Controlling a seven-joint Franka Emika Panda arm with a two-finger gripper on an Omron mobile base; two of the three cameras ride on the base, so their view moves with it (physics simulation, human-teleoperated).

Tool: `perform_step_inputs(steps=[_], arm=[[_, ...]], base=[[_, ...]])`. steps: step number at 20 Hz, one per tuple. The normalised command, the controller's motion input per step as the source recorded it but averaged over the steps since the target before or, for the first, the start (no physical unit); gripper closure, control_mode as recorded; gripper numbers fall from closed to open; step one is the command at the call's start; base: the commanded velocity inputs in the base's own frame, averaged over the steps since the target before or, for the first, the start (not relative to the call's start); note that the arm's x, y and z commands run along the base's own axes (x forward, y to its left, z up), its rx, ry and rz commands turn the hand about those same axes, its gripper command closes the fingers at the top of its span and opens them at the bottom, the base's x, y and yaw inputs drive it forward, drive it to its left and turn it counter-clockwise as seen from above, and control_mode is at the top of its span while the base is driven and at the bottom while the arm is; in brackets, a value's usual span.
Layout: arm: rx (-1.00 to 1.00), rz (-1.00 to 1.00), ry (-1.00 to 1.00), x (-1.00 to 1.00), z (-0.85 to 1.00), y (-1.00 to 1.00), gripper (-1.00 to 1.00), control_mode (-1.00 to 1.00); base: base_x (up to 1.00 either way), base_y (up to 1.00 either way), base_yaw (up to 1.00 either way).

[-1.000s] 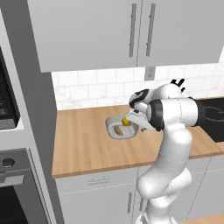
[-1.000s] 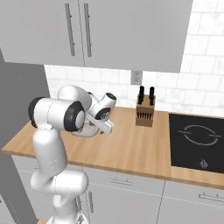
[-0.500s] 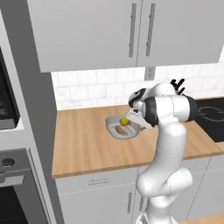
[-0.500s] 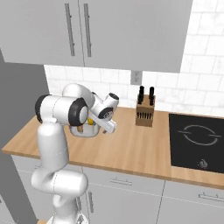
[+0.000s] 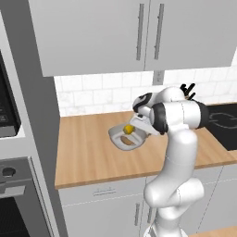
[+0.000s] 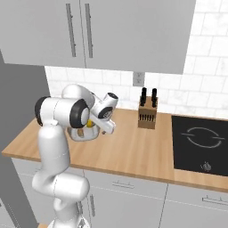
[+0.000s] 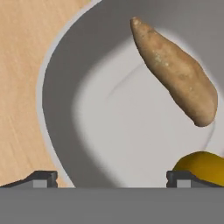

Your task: Take the meat container that has the fish and place it on the second highest rack of the freezer. Then take the vegetable container that has the sweet potato and lemon and place it on the highest rack of the freezer.

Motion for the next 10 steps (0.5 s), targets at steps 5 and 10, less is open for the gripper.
perform_step_inputs(steps=[5,10], arm=[[0.00,0.00,0.00,-0.30,0.00,0.14,-1.00,-1.00],[0.00,0.00,-0.04,-0.22,0.00,0.27,-1.00,-1.00]], base=[[0.00,0.00,0.00],[0.00,0.00,0.00]])
